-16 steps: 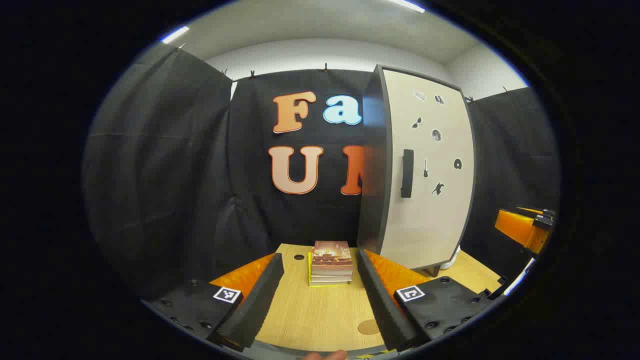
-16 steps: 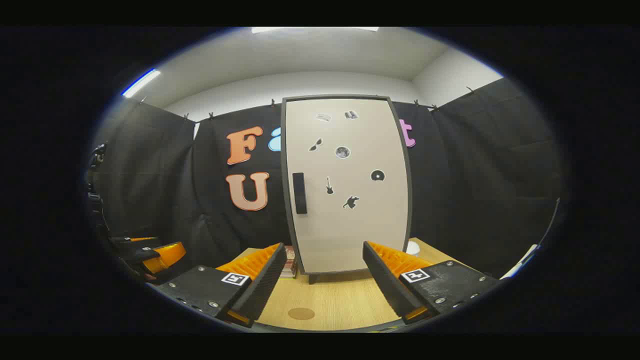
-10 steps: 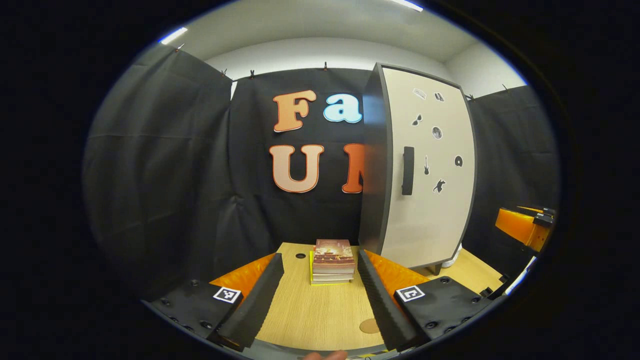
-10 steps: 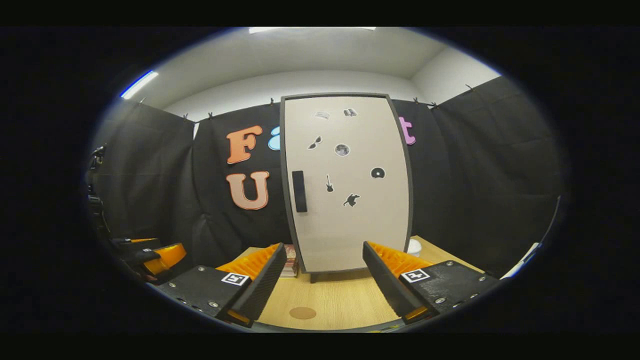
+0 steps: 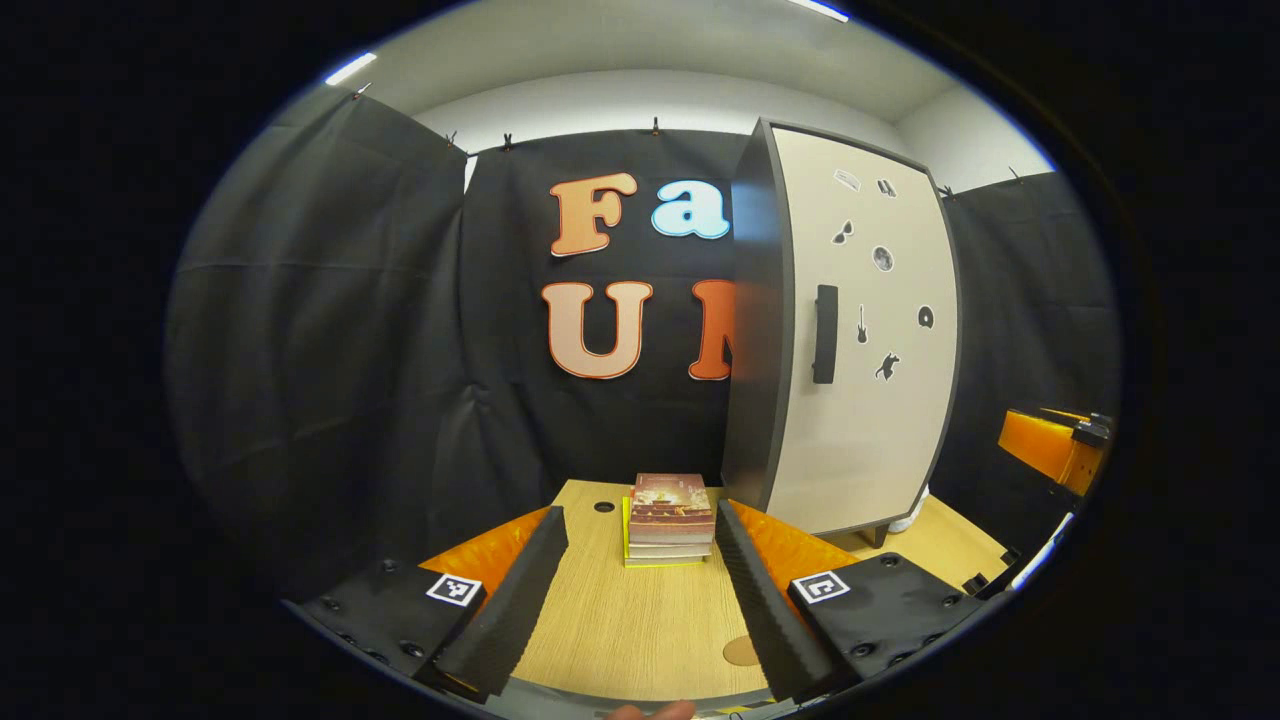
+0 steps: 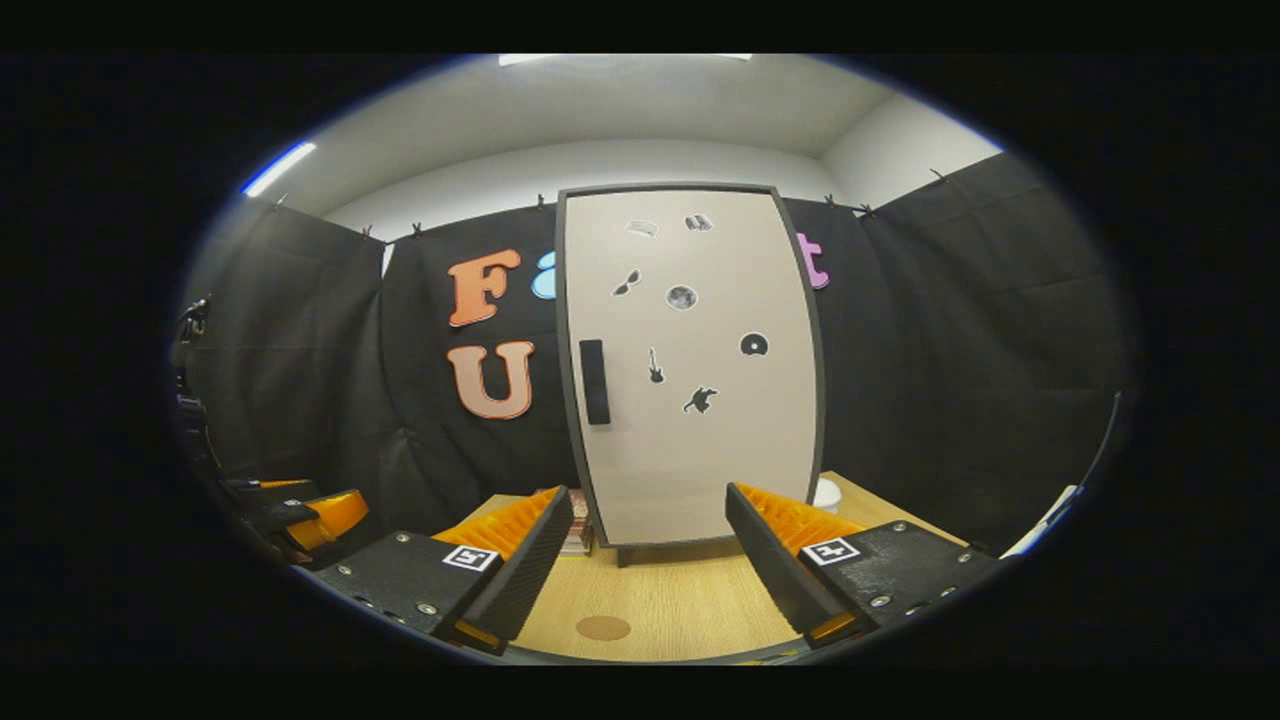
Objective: Open the cabinet door with the right hand, grasp the bottle in the cabinet with the left hand and place it on the coaster, then close the cabinet door with the right hand.
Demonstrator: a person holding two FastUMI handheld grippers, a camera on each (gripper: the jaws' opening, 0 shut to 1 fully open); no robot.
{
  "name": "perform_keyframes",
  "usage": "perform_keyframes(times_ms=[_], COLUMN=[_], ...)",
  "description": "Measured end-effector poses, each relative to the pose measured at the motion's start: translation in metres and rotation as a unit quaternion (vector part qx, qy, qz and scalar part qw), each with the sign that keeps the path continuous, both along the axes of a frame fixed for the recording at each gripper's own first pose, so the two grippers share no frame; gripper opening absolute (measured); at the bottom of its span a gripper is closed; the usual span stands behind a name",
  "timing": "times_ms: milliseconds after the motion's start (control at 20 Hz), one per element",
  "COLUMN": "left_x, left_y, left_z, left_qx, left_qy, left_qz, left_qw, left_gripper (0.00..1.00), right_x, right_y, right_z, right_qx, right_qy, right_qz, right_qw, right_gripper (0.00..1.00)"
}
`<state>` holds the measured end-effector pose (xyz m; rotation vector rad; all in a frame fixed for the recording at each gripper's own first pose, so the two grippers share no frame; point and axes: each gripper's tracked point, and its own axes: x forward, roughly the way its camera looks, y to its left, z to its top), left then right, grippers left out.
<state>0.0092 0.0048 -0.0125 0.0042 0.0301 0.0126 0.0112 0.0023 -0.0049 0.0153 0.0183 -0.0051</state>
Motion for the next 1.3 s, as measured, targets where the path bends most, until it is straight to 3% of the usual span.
perform_keyframes(times_ms=[450,700,850,1000,1100,1300], left_x=[0.016,0.032,0.043,0.053,0.061,0.08], left_y=[0.012,0.028,0.037,0.051,0.061,0.089], left_z=[-0.001,-0.004,-0.009,-0.014,-0.016,-0.023], left_qx=[-0.008,-0.013,-0.018,-0.021,-0.027,-0.026], left_qy=[0.002,0.005,0.009,0.017,0.02,0.028], left_qz=[-0.011,-0.033,-0.054,-0.058,-0.056,-0.027], left_qw=[1.0,0.999,0.998,0.998,0.998,0.999], left_gripper=[0.94,0.99,0.96,0.99,0.95,0.97], right_x=[0.012,0.024,0.037,0.061,0.085,0.144], right_y=[0.014,0.029,0.042,0.054,0.065,0.077], right_z=[0.007,0.015,0.02,0.025,0.033,0.047], right_qx=[-0.007,-0.021,-0.03,-0.033,-0.031,-0.041], right_qy=[-0.003,-0.013,-0.019,-0.019,-0.022,-0.035], right_qz=[-0.008,-0.026,-0.04,-0.045,-0.039,-0.025], right_qw=[1.0,0.999,0.999,0.998,0.999,0.998], right_gripper=[0.95,0.95,0.95,0.95,0.95,0.95])
